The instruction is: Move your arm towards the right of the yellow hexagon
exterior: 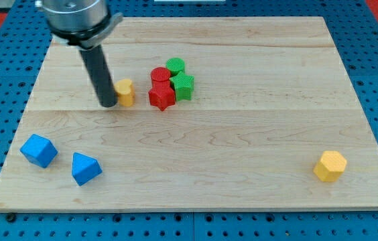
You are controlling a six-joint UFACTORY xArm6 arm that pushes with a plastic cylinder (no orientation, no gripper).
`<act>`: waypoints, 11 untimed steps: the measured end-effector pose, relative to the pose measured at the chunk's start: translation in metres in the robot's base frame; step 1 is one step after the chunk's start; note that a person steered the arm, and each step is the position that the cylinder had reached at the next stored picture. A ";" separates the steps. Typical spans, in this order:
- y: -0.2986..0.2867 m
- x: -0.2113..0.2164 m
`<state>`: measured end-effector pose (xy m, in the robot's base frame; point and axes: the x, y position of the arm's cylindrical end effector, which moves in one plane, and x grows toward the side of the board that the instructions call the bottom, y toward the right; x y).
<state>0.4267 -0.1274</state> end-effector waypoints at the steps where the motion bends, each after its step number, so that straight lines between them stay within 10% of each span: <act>1: 0.035 0.001; 3: 0.050 0.066; 9: 0.413 0.116; 11: 0.320 0.130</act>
